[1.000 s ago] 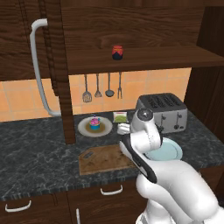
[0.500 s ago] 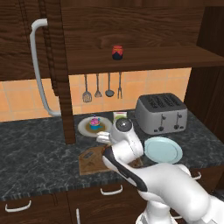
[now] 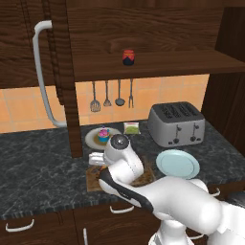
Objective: From the different types of pastries on the counter, select a croissant and place it on the cutting board. Then retrieve a jar of jam from the cabinet and place it alongside the croissant on the cutting board.
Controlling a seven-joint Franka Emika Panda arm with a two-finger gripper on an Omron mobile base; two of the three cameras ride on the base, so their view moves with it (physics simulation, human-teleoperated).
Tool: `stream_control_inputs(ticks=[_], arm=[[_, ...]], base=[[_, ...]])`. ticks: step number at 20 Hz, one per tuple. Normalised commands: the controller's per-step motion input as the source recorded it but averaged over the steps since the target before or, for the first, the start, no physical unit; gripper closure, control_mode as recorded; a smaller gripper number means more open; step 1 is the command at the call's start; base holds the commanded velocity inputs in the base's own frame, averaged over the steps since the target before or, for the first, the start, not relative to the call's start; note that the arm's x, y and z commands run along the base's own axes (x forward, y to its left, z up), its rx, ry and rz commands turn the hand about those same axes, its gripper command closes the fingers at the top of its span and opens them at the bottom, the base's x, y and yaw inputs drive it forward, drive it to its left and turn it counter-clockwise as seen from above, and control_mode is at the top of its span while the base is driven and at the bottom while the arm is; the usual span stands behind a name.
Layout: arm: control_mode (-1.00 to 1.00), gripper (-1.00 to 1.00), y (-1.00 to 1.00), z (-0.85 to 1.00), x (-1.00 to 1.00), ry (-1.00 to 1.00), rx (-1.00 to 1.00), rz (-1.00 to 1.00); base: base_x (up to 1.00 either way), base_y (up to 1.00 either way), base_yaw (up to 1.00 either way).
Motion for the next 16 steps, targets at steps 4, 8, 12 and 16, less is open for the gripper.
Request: stream_control_inputs(ticks=[4,8,12,16], arm=[[-1.0,-1.0,0.37,-0.19,-0.02,0.04,0.0,0.02],[-1.0,-1.0,-0.1,-0.06,0.0,-0.03,0.0,0.01],[-1.0,-1.0,-0.34,0.0,-0.08,-0.05,0.0,0.06],[-1.0,-1.0,-0.24,0.47,-0.11,0.0,0.01,0.07]], base=[[0.0,0.0,0.0],[0.0,0.0,0.0],[0.0,0.0,0.0],[0.0,0.0,0.0]])
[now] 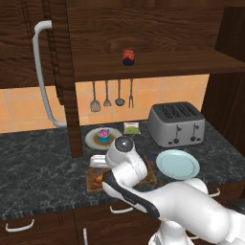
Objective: From the different types of pastries on the counter, select a croissant and place it on the cutting board. Then retrieve a jar of jam from the cabinet and place it alongside the croissant on the cutting board.
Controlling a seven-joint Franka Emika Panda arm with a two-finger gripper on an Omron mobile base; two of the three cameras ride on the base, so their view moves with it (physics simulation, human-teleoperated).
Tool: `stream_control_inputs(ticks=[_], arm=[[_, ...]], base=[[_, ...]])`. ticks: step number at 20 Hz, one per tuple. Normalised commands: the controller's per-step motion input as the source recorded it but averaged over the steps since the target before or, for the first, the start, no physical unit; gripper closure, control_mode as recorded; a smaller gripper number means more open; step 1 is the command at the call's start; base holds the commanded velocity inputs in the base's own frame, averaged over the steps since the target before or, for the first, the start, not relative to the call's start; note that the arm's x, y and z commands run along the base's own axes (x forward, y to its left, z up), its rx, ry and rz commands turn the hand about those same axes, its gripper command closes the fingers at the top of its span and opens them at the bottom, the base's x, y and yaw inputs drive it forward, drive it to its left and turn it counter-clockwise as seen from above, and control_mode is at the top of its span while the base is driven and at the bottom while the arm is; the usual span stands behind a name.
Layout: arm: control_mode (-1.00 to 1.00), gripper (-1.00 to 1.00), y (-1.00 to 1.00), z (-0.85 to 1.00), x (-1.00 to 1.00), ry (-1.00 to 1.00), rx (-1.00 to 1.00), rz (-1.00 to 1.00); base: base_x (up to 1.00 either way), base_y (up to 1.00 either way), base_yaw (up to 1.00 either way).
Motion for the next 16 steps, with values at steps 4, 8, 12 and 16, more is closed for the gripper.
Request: stream_control_inputs(ticks=[4,8,12,16], arm=[[-1.0,-1.0,-0.29,1.0,-0.6,-0.15,0.01,0.18],[-1.0,-1.0,-0.27,1.0,-0.75,-0.25,0.0,0.21],[-1.0,-1.0,-0.56,1.0,-0.56,-0.36,-0.08,0.37],[-1.0,-1.0,-0.67,0.92,-0.54,-0.3,-0.2,0.18]], base=[[0.0,0.0,0.0],[0.0,0.0,0.0],[0.0,0.0,0.0],[0.0,0.0,0.0]])
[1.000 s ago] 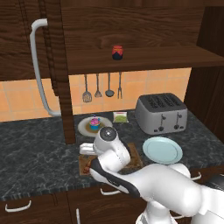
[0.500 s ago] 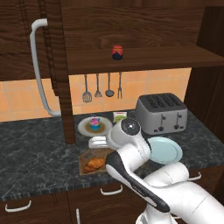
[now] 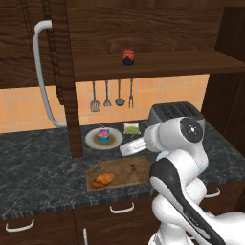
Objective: From the different types of pastries on the counter, select a croissant and place it on the cutting board. Then retrieve a jar of jam from the cabinet and place it alongside the croissant on the cutting board.
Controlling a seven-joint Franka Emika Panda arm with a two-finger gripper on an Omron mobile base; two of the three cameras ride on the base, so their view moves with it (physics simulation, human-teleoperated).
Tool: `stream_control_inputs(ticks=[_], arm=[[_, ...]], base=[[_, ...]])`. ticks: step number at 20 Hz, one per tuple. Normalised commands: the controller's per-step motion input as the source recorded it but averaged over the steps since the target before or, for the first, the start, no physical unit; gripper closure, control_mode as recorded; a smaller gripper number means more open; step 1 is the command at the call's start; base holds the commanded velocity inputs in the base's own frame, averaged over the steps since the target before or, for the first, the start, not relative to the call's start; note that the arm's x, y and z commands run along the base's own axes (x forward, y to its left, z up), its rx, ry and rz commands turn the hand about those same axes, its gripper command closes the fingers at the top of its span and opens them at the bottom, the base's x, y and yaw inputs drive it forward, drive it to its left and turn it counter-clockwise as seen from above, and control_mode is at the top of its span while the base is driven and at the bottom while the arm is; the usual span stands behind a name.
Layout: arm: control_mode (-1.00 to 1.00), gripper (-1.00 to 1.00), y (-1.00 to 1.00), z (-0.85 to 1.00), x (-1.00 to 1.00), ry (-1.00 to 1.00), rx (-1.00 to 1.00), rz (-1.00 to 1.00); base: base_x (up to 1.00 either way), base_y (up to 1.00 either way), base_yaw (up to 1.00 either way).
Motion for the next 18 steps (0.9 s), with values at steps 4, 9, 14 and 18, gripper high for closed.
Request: stream_control_inputs(ticks=[4,9,14,18], arm=[[-1.0,-1.0,-0.81,0.92,-0.44,-0.19,-0.15,0.06],[-1.0,-1.0,-0.65,0.93,-0.47,-0.3,-0.14,0.0],[-1.0,-1.0,-0.32,0.3,0.0,-0.21,0.27,-0.02],[-1.0,-1.0,-0.36,1.0,0.0,-0.67,0.28,-0.08]], base=[[0.0,0.0,0.0],[0.0,0.0,0.0],[0.0,0.0,0.0],[0.0,0.0,0.0]])
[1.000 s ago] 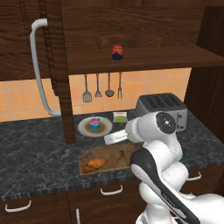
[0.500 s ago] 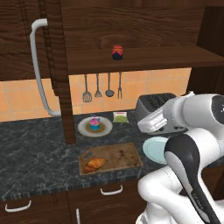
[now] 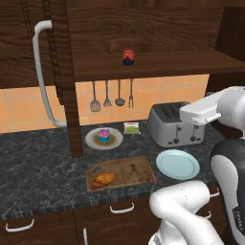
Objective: From the different types of pastries on the counter, select a croissant and place it on the cutting board. Then retrieve a jar of jam from the cabinet and place it alongside the croissant on the cutting board.
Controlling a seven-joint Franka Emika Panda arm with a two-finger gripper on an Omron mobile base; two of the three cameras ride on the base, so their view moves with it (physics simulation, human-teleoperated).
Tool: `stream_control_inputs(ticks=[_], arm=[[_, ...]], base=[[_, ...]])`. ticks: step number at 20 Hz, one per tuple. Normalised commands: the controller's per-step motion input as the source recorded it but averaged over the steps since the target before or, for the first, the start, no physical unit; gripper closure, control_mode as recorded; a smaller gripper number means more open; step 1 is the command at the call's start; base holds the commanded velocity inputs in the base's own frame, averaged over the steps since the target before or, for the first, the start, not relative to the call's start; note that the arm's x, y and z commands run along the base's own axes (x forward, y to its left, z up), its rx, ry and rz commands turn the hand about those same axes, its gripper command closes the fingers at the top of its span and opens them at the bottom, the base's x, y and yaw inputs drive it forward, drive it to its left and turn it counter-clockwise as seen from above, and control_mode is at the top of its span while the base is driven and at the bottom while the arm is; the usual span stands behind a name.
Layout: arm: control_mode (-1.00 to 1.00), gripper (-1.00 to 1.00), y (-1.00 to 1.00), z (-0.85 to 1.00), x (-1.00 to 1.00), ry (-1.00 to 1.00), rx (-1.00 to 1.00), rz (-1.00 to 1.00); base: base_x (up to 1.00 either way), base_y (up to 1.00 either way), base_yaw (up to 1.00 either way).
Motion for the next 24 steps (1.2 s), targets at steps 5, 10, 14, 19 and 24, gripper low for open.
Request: stream_control_inputs(ticks=[5,10,14,19,24], arm=[[-1.0,-1.0,-0.04,0.42,0.0,-0.25,0.02,-0.05],[-1.0,-1.0,-0.03,0.65,0.64,0.14,0.06,-0.02],[-1.0,-1.0,-0.05,0.71,0.13,0.04,-0.01,-0.03],[-1.0,-1.0,0.05,-0.02,0.43,0.35,0.0,-0.04],[-1.0,-1.0,0.11,0.0,0.34,0.1,0.0,-0.06]], base=[[0.0,0.0,0.0],[0.0,0.0,0.0],[0.0,0.0,0.0],[0.0,0.0,0.0],[0.0,0.0,0.0]])
